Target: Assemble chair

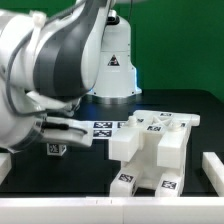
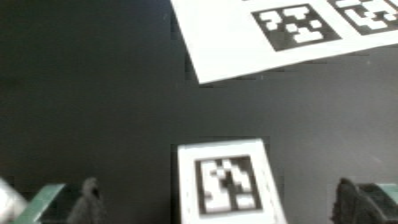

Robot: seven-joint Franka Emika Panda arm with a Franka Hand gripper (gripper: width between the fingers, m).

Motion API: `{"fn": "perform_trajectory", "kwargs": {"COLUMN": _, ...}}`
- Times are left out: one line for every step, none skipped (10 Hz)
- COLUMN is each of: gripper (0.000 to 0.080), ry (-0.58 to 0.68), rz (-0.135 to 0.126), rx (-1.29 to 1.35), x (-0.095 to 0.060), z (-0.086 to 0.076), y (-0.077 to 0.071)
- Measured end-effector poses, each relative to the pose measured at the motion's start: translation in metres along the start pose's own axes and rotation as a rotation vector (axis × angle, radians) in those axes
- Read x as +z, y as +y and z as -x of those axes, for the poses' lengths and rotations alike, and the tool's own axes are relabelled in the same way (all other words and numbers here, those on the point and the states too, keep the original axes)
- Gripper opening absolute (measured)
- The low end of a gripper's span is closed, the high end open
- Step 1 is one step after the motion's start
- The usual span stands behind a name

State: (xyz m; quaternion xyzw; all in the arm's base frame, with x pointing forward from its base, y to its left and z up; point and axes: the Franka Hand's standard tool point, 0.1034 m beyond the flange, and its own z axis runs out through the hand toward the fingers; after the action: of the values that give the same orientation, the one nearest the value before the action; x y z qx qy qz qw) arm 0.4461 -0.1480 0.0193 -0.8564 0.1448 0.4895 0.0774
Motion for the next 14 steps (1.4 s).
{"fn": "perform_trajectory", "kwargs": {"gripper": 0.0649, "ry": -0.015, "rz": 0.001, "rx": 0.000, "x": 0.007, "z": -0.002, "y": -0.001}}
{"fn": "perform_trajectory", "kwargs": {"gripper": 0.0649, "ry": -0.028, "rz": 0.001, "rx": 0.007, "x": 0.014, "z": -0.001, "y": -0.006}}
{"fn": "perform_trajectory", "kwargs": {"gripper": 0.0649, "ry": -0.030, "rz": 0.003, "rx": 0.006, "x": 0.017, "z": -0.002, "y": -0.008}}
{"fn": "perform_trajectory", "kwargs": {"gripper": 0.0649, "ry": -0.028, "rz": 0.003, "rx": 0.006, "x": 0.017, "z": -0.002, "y": -0.008}}
{"fn": "perform_trajectory", "kwargs": {"gripper": 0.0649, "ry": -0.028, "rz": 0.002, "rx": 0.007, "x": 0.017, "z": -0.002, "y": -0.007}}
{"fn": "perform_trajectory", "kwargs": {"gripper": 0.0517, "ry": -0.028, "rz": 0.001, "rx": 0.007, "x": 0.017, "z": -0.003, "y": -0.007}}
{"fn": "perform_trajectory", "kwargs": {"gripper": 0.0517, "ry": -0.029, "rz": 0.001, "rx": 0.008, "x": 0.017, "z": -0.003, "y": -0.006}}
{"fn": "perform_trajectory", "kwargs": {"gripper": 0.0379, "ry": -0.029, "rz": 0.001, "rx": 0.008, "x": 0.017, "z": -0.003, "y": -0.006}}
{"fn": "perform_trajectory", "kwargs": {"gripper": 0.0278, "ry": -0.028, "rz": 0.000, "rx": 0.008, "x": 0.017, "z": -0.003, "y": -0.006}}
{"fn": "perform_trajectory", "kwargs": {"gripper": 0.0278, "ry": -0.012, "rz": 0.005, "rx": 0.006, "x": 0.014, "z": -0.003, "y": -0.006}}
{"fn": "perform_trajectory", "kwargs": {"gripper": 0.0279, "ry": 0.012, "rz": 0.019, "rx": -0.004, "x": 0.005, "z": 0.001, "y": -0.011}}
{"fn": "perform_trajectory", "kwargs": {"gripper": 0.0279, "ry": 0.063, "rz": 0.020, "rx": -0.013, "x": -0.004, "z": 0.005, "y": -0.015}}
{"fn": "perform_trajectory", "kwargs": {"gripper": 0.0279, "ry": 0.155, "rz": 0.024, "rx": -0.027, "x": -0.018, "z": 0.009, "y": -0.020}}
{"fn": "perform_trajectory", "kwargs": {"gripper": 0.0279, "ry": 0.254, "rz": 0.024, "rx": -0.052, "x": -0.038, "z": 0.023, "y": -0.030}}
